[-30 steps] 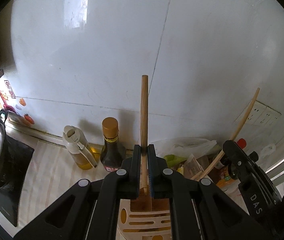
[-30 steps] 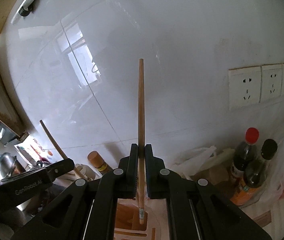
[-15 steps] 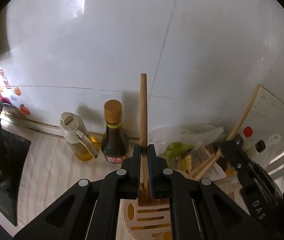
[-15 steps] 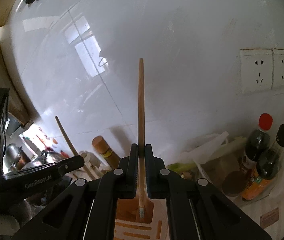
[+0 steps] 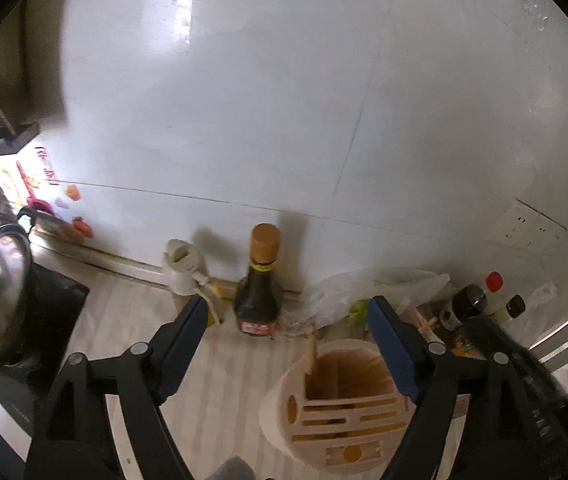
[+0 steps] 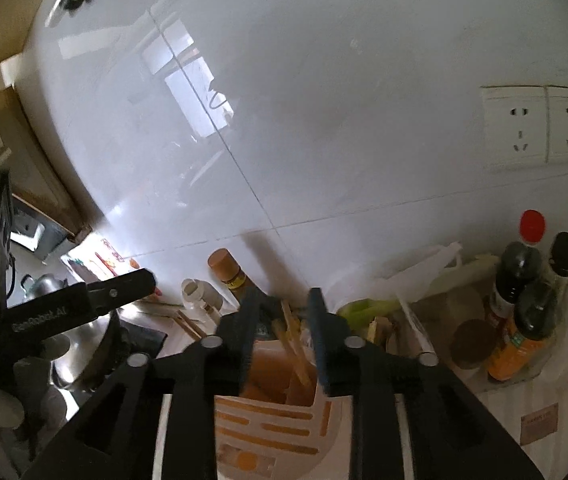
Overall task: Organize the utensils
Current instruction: 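Grasp a light wooden chopstick with the left gripper while the right grasps a dark brown one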
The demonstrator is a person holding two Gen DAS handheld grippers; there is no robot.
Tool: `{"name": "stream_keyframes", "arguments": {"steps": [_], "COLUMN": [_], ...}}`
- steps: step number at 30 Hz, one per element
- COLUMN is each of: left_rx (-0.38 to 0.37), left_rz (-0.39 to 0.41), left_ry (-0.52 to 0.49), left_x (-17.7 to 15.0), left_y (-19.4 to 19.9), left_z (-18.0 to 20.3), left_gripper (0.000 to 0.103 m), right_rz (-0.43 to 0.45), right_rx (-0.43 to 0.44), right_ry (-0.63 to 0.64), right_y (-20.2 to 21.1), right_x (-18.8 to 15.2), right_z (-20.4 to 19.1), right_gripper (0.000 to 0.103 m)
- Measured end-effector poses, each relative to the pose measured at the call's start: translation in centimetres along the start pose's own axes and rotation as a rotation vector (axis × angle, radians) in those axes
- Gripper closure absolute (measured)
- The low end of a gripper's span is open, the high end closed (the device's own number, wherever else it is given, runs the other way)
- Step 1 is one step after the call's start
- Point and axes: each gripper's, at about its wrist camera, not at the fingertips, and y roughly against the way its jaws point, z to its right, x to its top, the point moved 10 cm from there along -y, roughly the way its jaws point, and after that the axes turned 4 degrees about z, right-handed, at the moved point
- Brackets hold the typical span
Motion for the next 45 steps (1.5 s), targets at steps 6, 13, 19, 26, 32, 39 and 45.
{"name": "stream_keyframes", "arguments": {"steps": [6, 13, 19, 26, 32, 39, 45], "left_rx": [0.084, 0.103, 0.128, 0.083, -0.020, -0.089, -0.073], "left_rz": [0.045, -0.002, -0.077, -0.257, -0.450, -0.607, -0.601], "left_ry": [-0.025, -0.058, -0.151, -0.255, -0.339, -0.428, -0.481], "left_x": [-1.7, -6.8, -12.9, -22.3, -30.8, -37.8, -39.2], "left_y": [1.9, 2.7, 2.2, -1.0, -5.0, -8.1, -8.8], "left_z": [-1.7, -1.5, 0.4, 5.3, 11.6, 16.8, 18.5], "left_gripper": [0.000, 0.000, 0.000, 0.001, 0.031, 0.052, 0.089], "right_rz": [0.013, -0.009, -0.123, -0.320, -0.431, -0.490, -0.534], "right_rx": [-0.052, -0.189, -0.283, -0.396, -0.464, -0.495, -0.460], "right_ry": [-0.017, -0.034, -0.102, -0.243, -0.349, -0.410, -0.429], "right_y": [3.5, 7.3, 9.4, 11.8, 14.3, 16.3, 15.8], "right_x": [0.2, -2.4, -8.2, -17.6, -24.1, -27.7, -29.5], "right_z": [1.2, 4.3, 8.6, 16.7, 22.6, 26.2, 27.1], "right_gripper": [0.029, 0.004, 0.004, 0.039, 0.063, 0.063, 0.063]}}
